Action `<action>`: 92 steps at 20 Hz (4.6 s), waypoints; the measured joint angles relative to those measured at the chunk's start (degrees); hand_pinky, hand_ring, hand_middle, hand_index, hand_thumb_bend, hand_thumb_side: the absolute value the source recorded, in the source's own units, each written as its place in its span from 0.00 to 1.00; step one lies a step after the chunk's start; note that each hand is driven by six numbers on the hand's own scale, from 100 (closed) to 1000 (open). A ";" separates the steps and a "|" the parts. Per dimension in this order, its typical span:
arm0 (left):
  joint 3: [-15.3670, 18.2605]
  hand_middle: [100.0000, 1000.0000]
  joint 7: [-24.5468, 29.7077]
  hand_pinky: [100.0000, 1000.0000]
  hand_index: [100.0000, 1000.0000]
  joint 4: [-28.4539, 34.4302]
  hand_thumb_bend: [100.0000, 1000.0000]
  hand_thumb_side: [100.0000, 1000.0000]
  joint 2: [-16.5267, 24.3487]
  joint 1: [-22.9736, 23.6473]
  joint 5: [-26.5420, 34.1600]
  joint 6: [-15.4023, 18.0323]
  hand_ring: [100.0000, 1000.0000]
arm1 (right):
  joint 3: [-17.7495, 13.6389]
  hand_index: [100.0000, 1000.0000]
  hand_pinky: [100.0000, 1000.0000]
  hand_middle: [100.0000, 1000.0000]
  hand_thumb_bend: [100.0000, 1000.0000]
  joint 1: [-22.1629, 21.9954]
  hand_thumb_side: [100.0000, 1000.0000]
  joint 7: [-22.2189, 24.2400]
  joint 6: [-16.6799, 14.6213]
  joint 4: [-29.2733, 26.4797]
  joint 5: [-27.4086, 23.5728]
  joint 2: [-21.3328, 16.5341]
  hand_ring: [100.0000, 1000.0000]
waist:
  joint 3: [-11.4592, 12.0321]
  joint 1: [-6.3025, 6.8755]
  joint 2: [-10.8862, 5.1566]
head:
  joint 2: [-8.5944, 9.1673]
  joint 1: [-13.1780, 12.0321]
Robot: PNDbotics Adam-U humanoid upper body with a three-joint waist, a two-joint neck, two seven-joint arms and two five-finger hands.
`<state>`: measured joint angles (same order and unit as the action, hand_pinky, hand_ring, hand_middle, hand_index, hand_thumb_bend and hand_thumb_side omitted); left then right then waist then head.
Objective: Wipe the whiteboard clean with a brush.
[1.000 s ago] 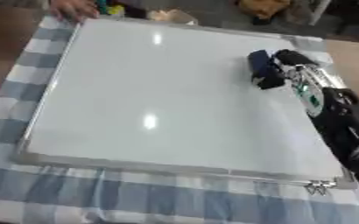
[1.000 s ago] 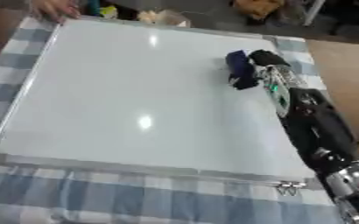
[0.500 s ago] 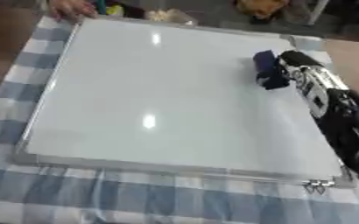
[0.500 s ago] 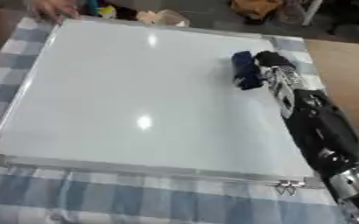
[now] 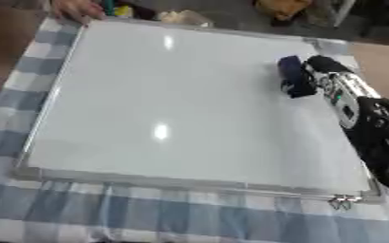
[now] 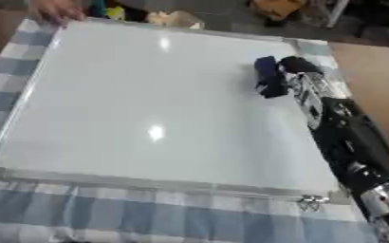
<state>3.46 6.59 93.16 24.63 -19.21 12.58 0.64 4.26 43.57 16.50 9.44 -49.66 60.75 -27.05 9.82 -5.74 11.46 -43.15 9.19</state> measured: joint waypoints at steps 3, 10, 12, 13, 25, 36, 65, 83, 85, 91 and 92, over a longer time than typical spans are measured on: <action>0.00 0.51 0.00 0.50 0.65 0.00 0.63 0.94 0.00 0.00 0.00 0.00 0.44 | 0.02 0.31 0.57 0.48 0.05 0.00 0.47 0.08 -0.08 -0.06 -0.01 -0.01 0.54 | 0.03 0.00 -0.01 | 0.00 -0.01; 0.00 0.51 0.00 0.50 0.65 0.00 0.63 0.94 0.00 0.00 0.00 0.00 0.44 | 0.46 0.33 0.56 0.48 0.04 0.06 0.47 0.43 -0.64 -0.58 -0.01 -0.14 0.54 | 0.26 -0.04 -0.02 | 0.00 -0.02; 0.00 0.51 0.00 0.50 0.65 0.00 0.63 0.94 0.00 0.00 0.00 0.00 0.44 | 0.85 0.33 0.56 0.48 0.04 0.22 0.47 0.58 -0.96 -0.92 -0.01 -0.07 0.54 | 0.49 -0.05 -0.02 | 0.00 -0.02; 0.00 0.51 0.00 0.50 0.65 0.00 0.63 0.94 0.00 0.00 0.00 0.00 0.44 | 1.12 0.33 0.56 0.48 0.04 0.30 0.47 0.67 -1.13 -1.09 -0.01 0.10 0.54 | 0.54 -0.07 -0.02 | 0.00 -0.02; 0.00 0.51 0.00 0.50 0.65 0.00 0.63 0.94 0.00 0.00 0.00 0.00 0.44 | 4.00 0.33 0.56 0.48 0.04 0.56 0.47 2.17 -3.84 -4.63 0.15 1.98 0.54 | 0.73 -0.12 -0.02 | 0.00 -0.02; 0.00 0.51 0.00 0.50 0.65 0.00 0.63 0.94 0.00 0.00 0.00 0.00 0.43 | 5.34 0.33 0.56 0.48 0.04 0.21 0.47 3.21 -4.91 -6.99 0.17 2.56 0.54 | 0.46 -0.11 -0.02 | 0.00 -0.04; 0.01 0.51 0.01 0.50 0.65 0.01 0.63 0.94 0.00 0.01 0.00 0.01 0.43 | 2.20 0.33 0.56 0.48 0.03 -1.22 0.46 1.35 -1.54 -4.25 -0.11 1.02 0.54 | -0.30 0.11 -0.19 | -0.01 -0.56; 0.03 0.51 0.03 0.50 0.65 0.01 0.63 0.94 0.00 0.04 0.00 0.03 0.43 | 0.50 0.35 0.56 0.48 0.02 -1.80 0.47 0.07 1.17 -2.24 -2.14 -0.49 0.54 | -0.38 0.00 -0.19 | -0.02 -0.70; 0.03 0.51 0.03 0.50 0.65 0.01 0.64 0.94 0.00 0.04 0.00 0.03 0.43 | 0.34 0.35 0.56 0.48 0.02 -1.91 0.47 -0.16 1.45 -2.06 -2.39 -0.55 0.54 | -0.38 0.00 -0.19 | -0.02 -0.78; 0.03 0.51 0.03 0.50 0.65 0.01 0.64 0.94 0.00 0.04 0.00 0.03 0.42 | 0.30 0.36 0.55 0.47 0.02 -2.01 0.47 -0.59 1.88 -1.86 -2.82 -0.89 0.53 | -0.23 -0.01 -0.19 | -0.02 -0.90; 0.03 0.51 0.03 0.50 0.65 0.01 0.64 0.94 0.00 0.04 0.00 0.03 0.42 | 0.30 0.36 0.55 0.47 0.02 -2.03 0.47 -0.63 1.92 -1.83 -2.85 -0.94 0.53 | -0.15 -0.01 -0.19 | -0.02 -0.92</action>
<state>3.48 6.63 93.16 24.63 -19.17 12.58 0.67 4.57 41.54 15.87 11.35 -51.49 57.90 -27.99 9.67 -5.75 11.27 -43.17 8.27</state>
